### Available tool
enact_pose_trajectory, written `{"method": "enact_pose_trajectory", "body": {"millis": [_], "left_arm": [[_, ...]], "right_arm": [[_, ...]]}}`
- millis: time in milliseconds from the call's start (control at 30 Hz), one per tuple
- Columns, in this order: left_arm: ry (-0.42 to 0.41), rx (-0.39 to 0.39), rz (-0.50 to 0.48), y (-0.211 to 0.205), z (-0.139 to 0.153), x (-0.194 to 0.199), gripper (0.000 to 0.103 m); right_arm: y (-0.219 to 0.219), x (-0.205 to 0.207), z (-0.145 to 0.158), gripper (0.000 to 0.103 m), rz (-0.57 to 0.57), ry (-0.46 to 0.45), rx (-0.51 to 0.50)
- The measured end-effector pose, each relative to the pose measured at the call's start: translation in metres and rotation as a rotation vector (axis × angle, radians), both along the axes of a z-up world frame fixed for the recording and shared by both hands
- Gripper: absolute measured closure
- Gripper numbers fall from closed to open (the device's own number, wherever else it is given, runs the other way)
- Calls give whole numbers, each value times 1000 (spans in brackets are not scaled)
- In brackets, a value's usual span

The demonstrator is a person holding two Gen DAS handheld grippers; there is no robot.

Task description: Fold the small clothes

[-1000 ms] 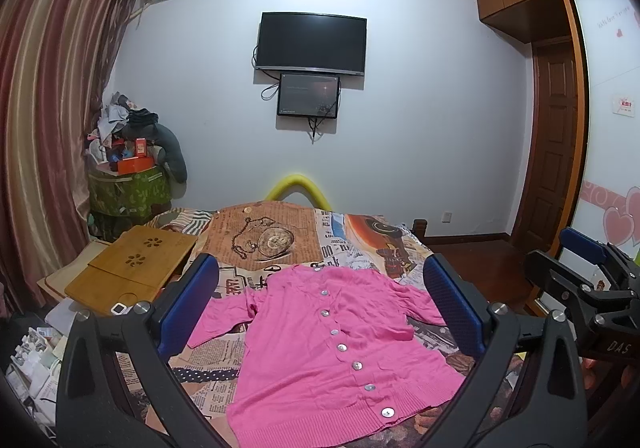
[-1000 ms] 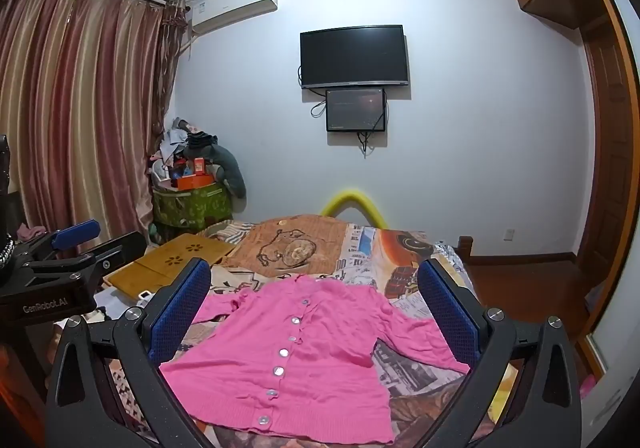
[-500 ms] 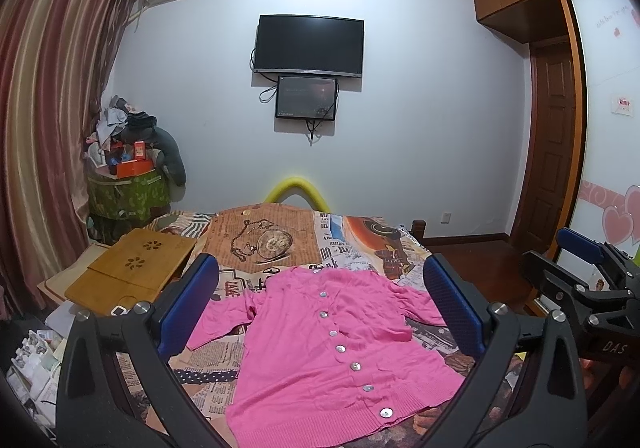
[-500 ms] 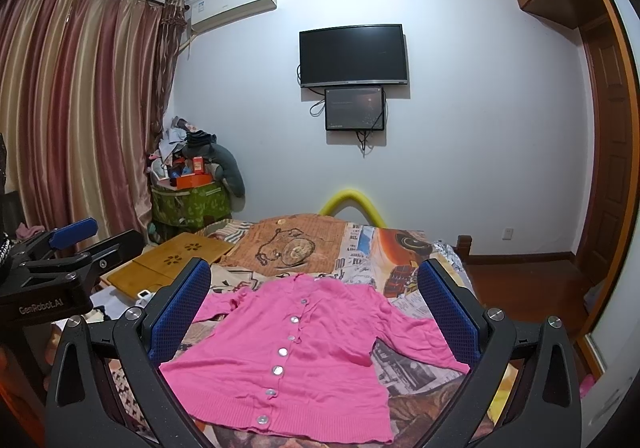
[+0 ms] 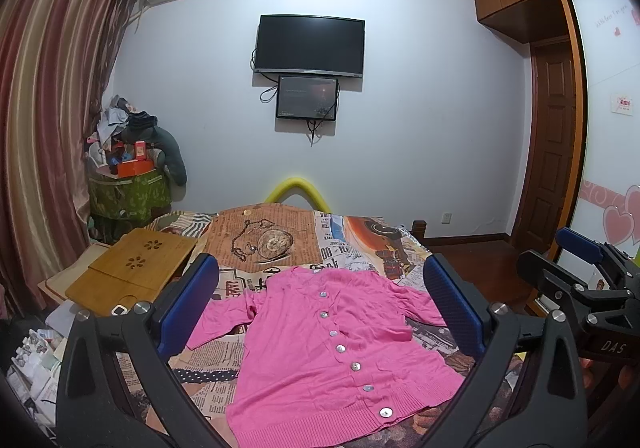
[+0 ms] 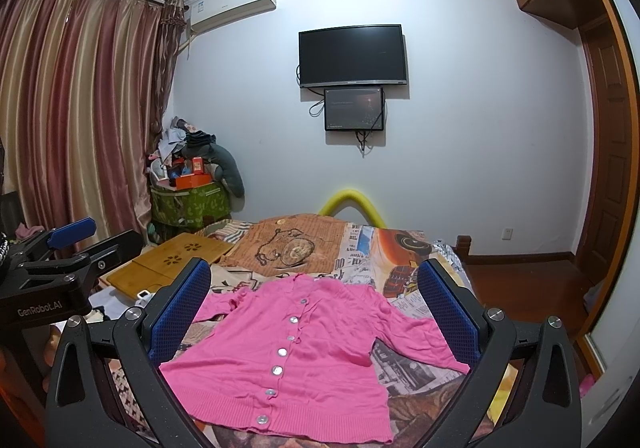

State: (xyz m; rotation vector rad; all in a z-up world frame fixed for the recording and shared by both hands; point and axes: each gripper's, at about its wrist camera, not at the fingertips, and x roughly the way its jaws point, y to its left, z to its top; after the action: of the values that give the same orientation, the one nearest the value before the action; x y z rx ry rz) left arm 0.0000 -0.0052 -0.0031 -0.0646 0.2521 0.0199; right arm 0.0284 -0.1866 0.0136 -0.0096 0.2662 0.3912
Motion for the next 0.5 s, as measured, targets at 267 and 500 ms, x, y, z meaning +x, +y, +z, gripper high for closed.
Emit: {"method": "enact_pose_trajectory", "body": {"millis": [267,500], "left_arm": [[-2,0,-1,0,0,0,0],[0,-3,-1,0,0,0,0]], "right_arm": [[-2,-1,1,0,-3,0,3],[-1,0,0,0,-7,5,5]]}}
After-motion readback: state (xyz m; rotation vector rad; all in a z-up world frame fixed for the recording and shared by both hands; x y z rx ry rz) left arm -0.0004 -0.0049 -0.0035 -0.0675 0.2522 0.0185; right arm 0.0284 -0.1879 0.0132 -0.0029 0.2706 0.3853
